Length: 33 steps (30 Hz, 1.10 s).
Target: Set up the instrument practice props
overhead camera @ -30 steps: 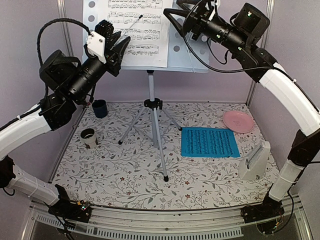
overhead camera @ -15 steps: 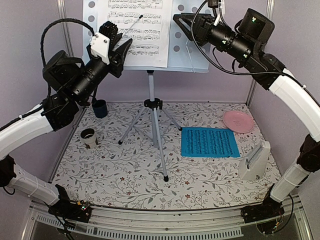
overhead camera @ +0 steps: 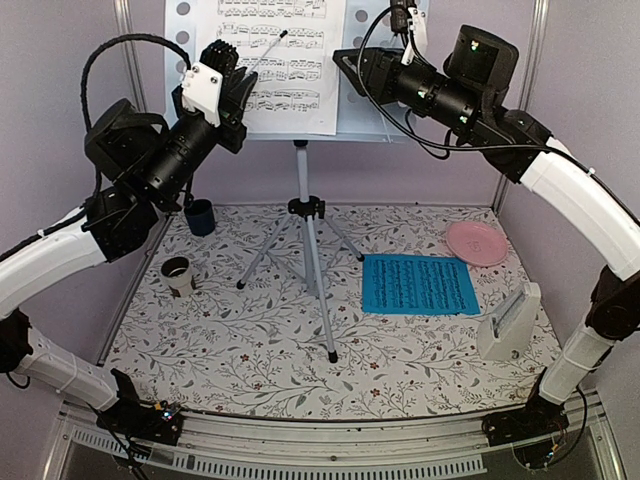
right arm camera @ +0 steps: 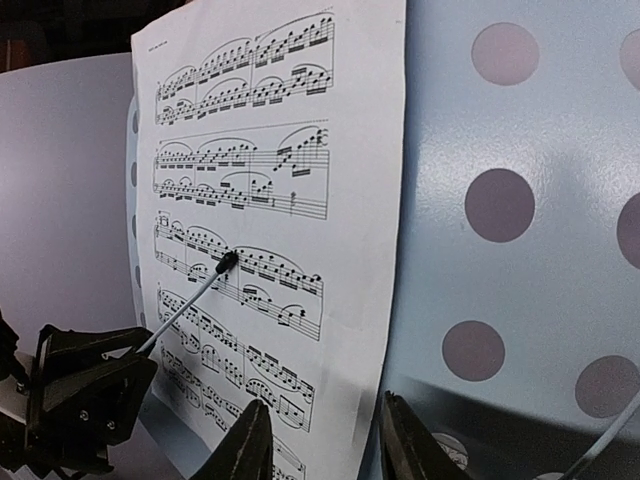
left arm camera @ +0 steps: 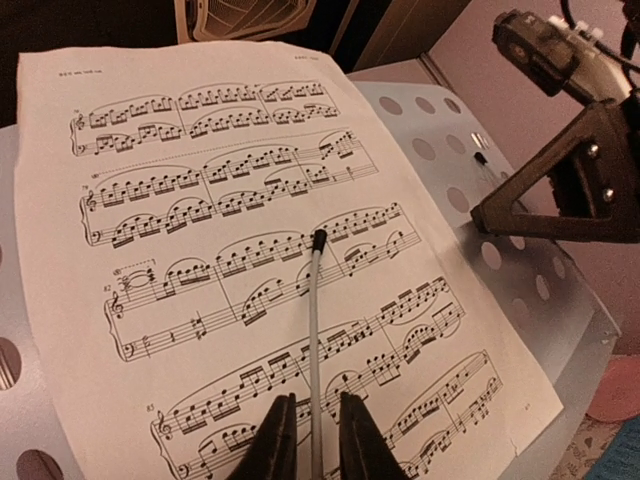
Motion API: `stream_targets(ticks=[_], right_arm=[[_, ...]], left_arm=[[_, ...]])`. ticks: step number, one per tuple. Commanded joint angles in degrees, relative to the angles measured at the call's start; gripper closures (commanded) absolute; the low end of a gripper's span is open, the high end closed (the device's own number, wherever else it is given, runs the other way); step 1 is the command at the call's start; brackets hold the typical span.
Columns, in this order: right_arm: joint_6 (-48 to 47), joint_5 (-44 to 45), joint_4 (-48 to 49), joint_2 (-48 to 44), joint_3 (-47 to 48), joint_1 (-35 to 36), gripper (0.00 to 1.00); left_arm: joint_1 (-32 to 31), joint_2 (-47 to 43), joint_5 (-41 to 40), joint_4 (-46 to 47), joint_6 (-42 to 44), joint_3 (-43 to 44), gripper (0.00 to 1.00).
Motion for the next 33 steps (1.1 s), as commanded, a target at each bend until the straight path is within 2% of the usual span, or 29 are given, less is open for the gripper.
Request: stream_targets(ticks=[1, 13, 33], right_arm=[[2.2, 3.9, -2.0, 1.8, 2.3, 0.4, 0.62], [2.6, 3.2, -1.1, 4.2, 3.9, 0.4, 0.63], [3.9, 2.0, -2.1, 5.6, 5.1, 0.4, 0.64]], left_arm=[[-1.1, 0.8, -0.6, 0.3, 0.8, 1.4, 0.84], [-1.1, 1.4, -0.7, 1.5, 2.2, 1.4, 1.00], [-1.1, 1.7, 0.9, 2.7, 2.5, 1.4, 1.00]])
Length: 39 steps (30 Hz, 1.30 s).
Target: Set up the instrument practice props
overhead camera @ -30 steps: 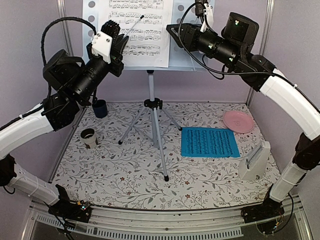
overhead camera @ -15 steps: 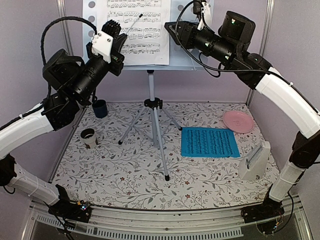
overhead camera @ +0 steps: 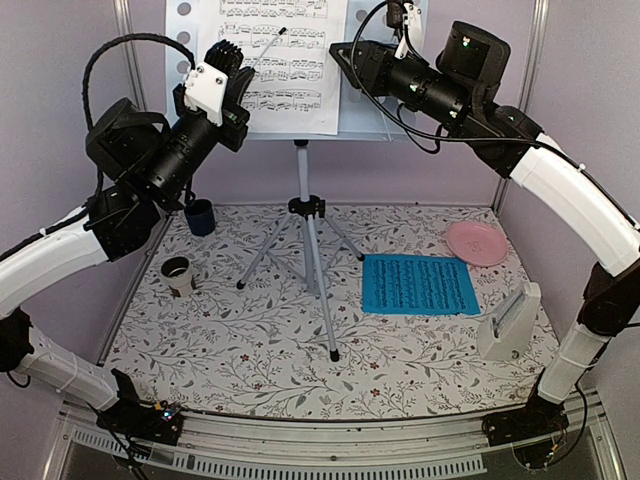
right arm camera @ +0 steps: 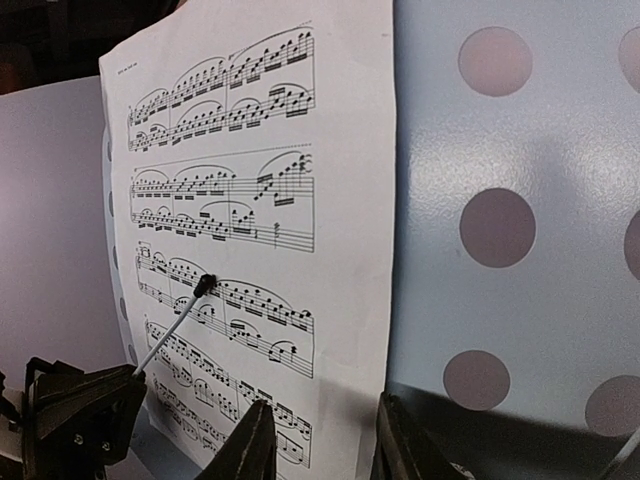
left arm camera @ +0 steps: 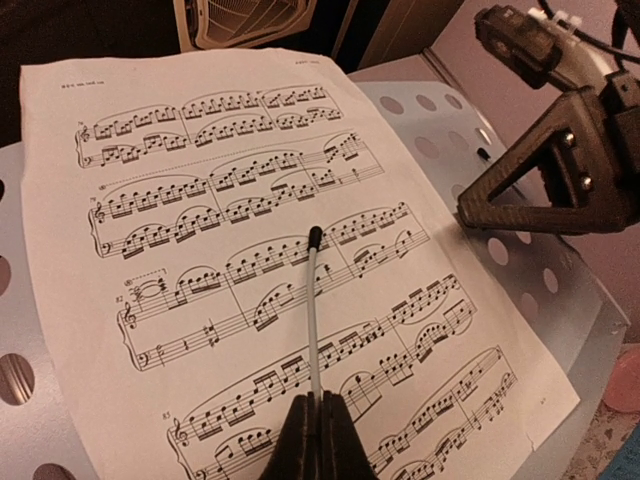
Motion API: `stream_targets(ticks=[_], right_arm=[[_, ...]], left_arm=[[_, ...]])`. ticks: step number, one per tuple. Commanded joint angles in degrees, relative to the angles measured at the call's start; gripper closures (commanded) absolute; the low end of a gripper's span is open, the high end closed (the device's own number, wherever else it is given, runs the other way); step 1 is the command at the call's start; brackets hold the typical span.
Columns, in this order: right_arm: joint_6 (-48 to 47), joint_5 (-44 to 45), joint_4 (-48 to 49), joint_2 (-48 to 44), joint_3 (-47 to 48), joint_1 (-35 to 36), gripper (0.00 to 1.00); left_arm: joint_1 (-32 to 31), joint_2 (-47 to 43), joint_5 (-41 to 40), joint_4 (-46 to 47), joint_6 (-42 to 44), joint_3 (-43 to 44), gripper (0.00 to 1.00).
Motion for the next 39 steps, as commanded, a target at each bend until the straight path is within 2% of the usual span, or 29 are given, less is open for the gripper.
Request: stream_targets(ticks=[1, 12, 22, 33, 39], right_arm=[[1.2, 0.2, -2.4, 1.9, 0.7, 0.1, 0.64], [2.7, -3.3, -2.9, 3.8, 2.5, 0.3, 0.64], [3.0, -2.9, -3.7, 4.5, 3.3, 1.0, 0.65], [1.8, 13.4, -2.8, 0.4, -0.1, 7.1, 0.46], [4.1, 16.9, -1.6, -1.7, -3.7, 7.8, 0.37]], left_arm=[[-0.8, 1.1, 1.7, 1.7, -1.1, 1.0, 1.00], [-0.8, 1.2, 2.4, 2.1, -1.1, 1.2, 1.00], [-0.8, 1.3, 2.6, 2.1, -1.2, 1.4, 1.00], [-0.8, 0.6, 2.2, 2.9, -1.2, 0.4, 1.00], [-0.8, 0.5, 2.1, 2.9, -1.2, 0.2, 1.00]])
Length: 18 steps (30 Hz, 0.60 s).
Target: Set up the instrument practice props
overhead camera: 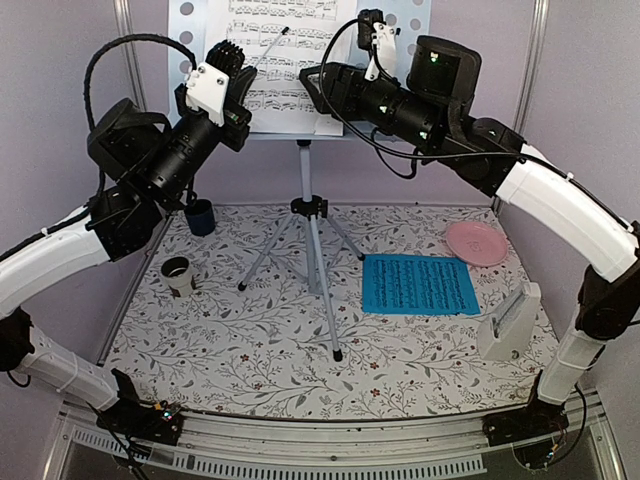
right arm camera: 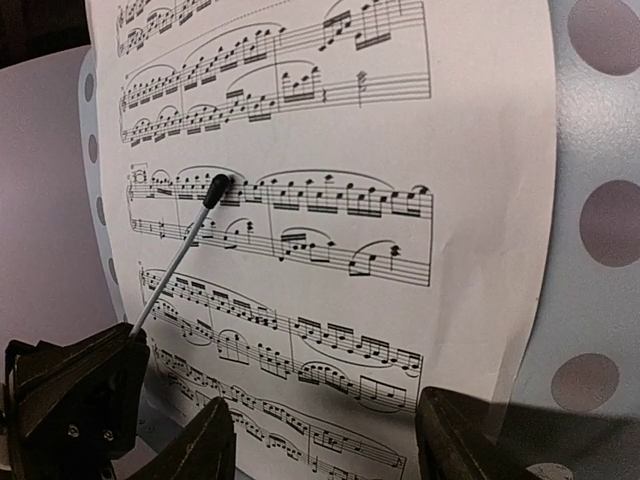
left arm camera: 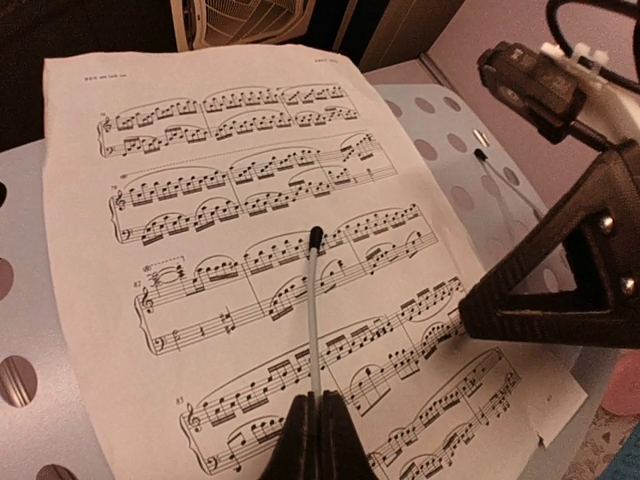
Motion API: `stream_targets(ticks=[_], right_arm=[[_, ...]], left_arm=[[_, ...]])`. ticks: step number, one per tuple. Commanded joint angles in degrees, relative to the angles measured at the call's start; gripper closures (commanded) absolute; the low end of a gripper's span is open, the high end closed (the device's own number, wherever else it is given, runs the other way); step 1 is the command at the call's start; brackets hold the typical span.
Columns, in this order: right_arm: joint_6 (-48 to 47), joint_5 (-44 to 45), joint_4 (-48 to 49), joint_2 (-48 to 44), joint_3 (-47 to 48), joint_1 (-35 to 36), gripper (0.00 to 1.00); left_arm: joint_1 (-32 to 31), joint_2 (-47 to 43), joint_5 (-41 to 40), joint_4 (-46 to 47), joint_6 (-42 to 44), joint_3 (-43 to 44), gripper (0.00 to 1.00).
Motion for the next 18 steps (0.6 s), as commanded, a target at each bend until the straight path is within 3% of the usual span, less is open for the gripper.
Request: stream_targets(ticks=[1, 11, 18], right_arm=[[2.0, 4.6, 1.5, -3.6, -3.4, 0.5, 0.37], [0.9, 3.2, 9.0, -8.7, -10.7, 0.7, 0.37], [1.2, 7.5, 4.9, -7.2, -8.7, 0.7, 0.37]], left_arm=[[-0.8, 0.2, 1.3, 2.3, -1.1, 0.2, 1.00], [-0.8, 0.7, 1.3, 2.6, -0.9, 0.3, 1.00], [-0.8, 1.0, 1.4, 2.8, -0.8, 0.4, 1.00]])
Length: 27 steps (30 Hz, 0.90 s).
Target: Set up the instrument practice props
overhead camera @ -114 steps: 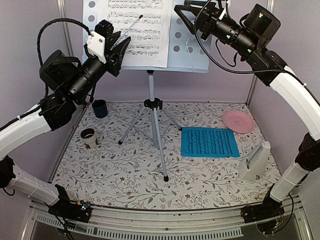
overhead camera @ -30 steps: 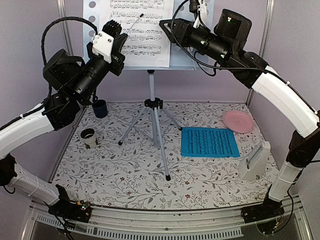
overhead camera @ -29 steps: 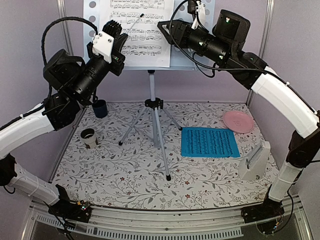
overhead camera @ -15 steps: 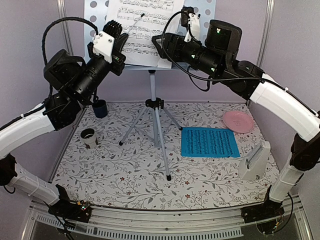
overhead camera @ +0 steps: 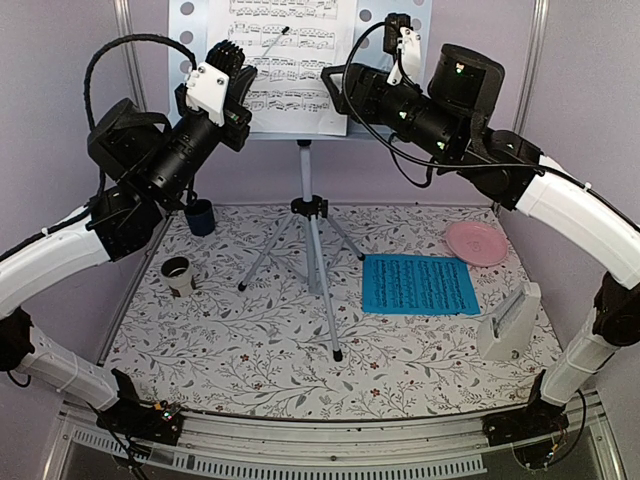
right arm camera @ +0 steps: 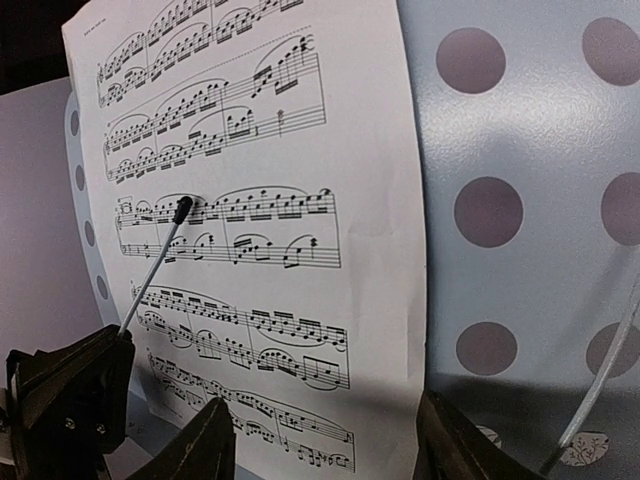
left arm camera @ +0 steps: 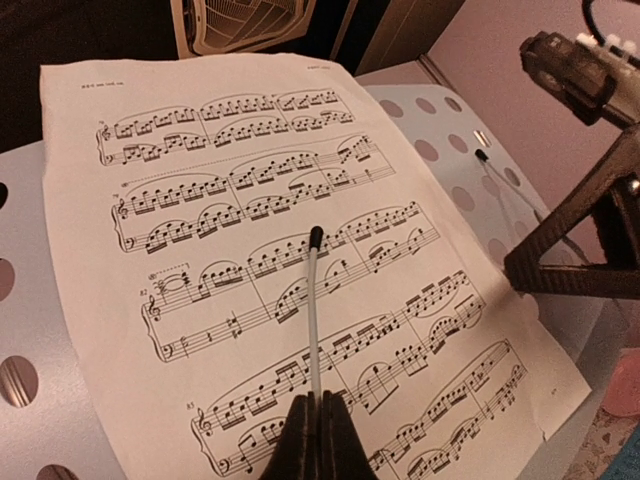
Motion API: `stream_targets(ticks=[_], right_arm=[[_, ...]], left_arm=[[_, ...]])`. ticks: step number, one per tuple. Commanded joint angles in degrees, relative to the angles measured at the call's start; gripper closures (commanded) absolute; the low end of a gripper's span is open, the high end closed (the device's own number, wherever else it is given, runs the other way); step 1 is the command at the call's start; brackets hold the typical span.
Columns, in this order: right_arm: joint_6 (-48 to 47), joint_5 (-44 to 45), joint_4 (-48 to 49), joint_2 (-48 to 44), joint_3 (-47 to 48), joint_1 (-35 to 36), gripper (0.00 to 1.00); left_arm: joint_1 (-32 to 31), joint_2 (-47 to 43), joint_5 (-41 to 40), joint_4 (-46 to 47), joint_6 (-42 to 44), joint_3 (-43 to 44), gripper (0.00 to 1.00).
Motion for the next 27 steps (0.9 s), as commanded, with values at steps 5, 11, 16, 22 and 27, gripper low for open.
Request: stream_targets(ticks=[5, 11, 16, 22, 27], right_arm=[[0.2, 4.5, -1.3, 0.8, 2.1, 0.3, 0.35], [-0.2, 6.3, -1.4, 1.0, 2.4, 0.7, 0.31], [0.1, 5.7, -1.3, 1.9, 2.8, 0.6, 0.16], [1.0, 4.5, -2.0, 3.4, 4.9, 0.7, 0.14], [1.3, 2.3, -2.7, 5.1, 7.2, 0.7, 0.14]], left_arm=[[-0.8, 1.0, 1.3, 2.6, -0.7, 0.4, 1.00], [-0.9, 1.1, 1.5, 2.7, -0.6, 0.4, 1.00], [-0.8, 1.1, 1.6, 2.8, -0.6, 0.3, 1.00], [-0.9, 0.9, 1.6, 2.7, -0.6, 0.3, 1.00], [-0.9, 0.9, 1.8, 2.7, -0.6, 0.1, 1.00]])
